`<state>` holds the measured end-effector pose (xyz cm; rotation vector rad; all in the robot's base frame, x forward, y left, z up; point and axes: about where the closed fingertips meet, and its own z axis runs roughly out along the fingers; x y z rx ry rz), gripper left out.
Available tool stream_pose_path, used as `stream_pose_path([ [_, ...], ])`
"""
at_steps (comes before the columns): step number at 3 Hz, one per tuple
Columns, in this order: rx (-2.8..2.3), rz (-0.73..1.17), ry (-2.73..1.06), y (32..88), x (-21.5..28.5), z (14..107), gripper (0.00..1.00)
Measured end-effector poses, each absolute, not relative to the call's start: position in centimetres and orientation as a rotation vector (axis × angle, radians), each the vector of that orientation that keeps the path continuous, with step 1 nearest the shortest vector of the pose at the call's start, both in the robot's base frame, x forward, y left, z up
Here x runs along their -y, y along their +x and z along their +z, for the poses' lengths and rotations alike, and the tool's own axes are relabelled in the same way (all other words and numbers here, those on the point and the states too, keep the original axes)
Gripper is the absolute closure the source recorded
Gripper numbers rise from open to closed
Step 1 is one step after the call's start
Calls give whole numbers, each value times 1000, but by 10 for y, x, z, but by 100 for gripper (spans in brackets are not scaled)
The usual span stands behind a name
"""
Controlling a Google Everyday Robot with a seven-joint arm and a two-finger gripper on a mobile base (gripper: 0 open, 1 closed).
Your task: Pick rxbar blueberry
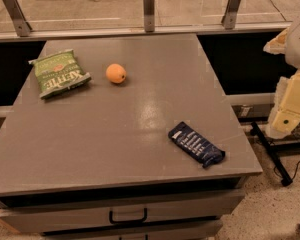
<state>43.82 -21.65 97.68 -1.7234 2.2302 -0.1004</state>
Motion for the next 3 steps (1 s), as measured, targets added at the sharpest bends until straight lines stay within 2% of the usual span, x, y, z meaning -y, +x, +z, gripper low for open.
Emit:
stream_pose_path([
  [1,-2230,-100,-1723,438,216,977,0],
  [3,-2237,20,-1632,441,173,937,0],
])
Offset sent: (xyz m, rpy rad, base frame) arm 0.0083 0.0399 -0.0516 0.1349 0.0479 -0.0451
